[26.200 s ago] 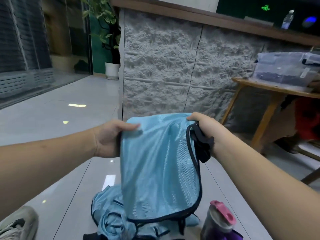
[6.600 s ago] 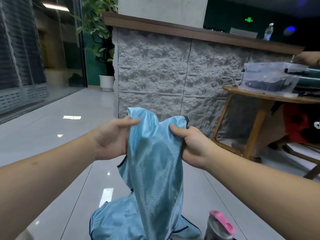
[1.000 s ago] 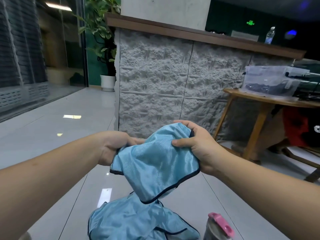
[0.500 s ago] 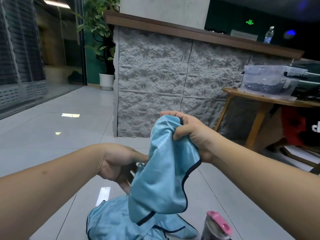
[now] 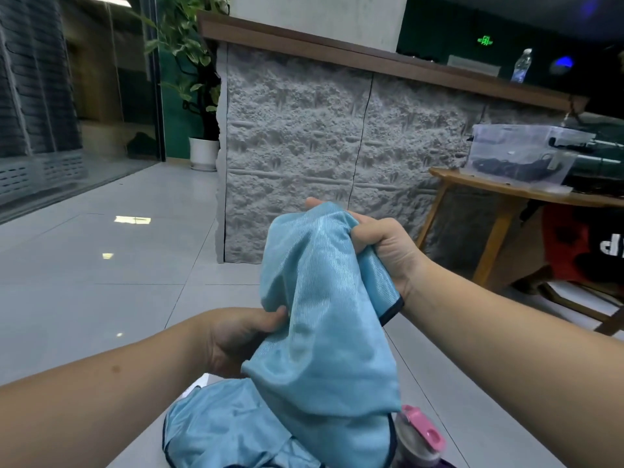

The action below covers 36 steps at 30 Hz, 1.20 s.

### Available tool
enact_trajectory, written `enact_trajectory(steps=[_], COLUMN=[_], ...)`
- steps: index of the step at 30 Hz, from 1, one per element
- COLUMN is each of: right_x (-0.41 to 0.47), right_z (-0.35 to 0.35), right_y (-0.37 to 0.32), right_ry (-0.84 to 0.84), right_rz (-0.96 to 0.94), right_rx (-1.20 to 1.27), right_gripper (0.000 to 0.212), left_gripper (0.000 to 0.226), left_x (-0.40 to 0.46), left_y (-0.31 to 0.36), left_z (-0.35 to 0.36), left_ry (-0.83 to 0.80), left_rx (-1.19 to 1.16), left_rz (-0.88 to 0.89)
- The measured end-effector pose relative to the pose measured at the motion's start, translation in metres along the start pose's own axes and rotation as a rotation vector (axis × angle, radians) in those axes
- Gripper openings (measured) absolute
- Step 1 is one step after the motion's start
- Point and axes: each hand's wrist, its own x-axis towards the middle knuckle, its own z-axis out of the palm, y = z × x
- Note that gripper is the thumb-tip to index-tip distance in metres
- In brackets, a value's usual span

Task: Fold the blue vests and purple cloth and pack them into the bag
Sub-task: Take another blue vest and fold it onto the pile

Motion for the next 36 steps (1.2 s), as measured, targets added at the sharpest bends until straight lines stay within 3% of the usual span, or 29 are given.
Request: enact_trajectory(steps=[3, 15, 17, 21, 24, 26, 28, 31, 36], right_x=[0.000, 0.006, 0.008, 0.013, 0.006, -0.005, -0.016, -0.025, -0.028], right_z=[0.002, -0.044, -0.049, -0.056, -0.063, -0.060, -0.055, -0.046, -0.037], right_y=[0.002, 0.013, 0.018, 0.035, 0.049, 0.055, 0.063, 0.073, 0.074], right_ry=[-0.016, 0.015, 0.098, 0.471, 0.614, 0.537, 0.402, 0.359, 0.324], right_rz=[0.008, 0.071, 0.073, 0.082, 0.191, 0.333, 0.442, 0.449, 0.425], right_rx=[-0.009, -0.082, -0.157, -0.429, -0.446, -0.422, -0.497, -0.659, -0.887], right_gripper=[0.064, 0.073, 0.070, 0.051, 0.063, 0.068, 0.060, 0.024, 0.019], left_gripper=[0.070, 0.066, 0.070, 0.066, 0.061, 0.053, 0.049, 0.045, 0.062], left_x=[0.007, 0.012, 0.012, 0.016, 0.015, 0.014, 0.012, 0.009, -0.004], left_y=[-0.008, -0.014, -0.016, -0.025, -0.032, -0.036, -0.039, -0.048, -0.067], left_z=[0.014, 0.024, 0.025, 0.024, 0.025, 0.026, 0.028, 0.028, 0.018], left_ry=[0.030, 0.070, 0.080, 0.220, 0.371, 0.454, 0.541, 0.634, 0.659], left_rx=[-0.126, -0.143, -0.126, -0.157, -0.207, -0.212, -0.208, -0.204, -0.179], left_rz=[0.068, 0.173, 0.187, 0.211, 0.283, 0.348, 0.401, 0.428, 0.330])
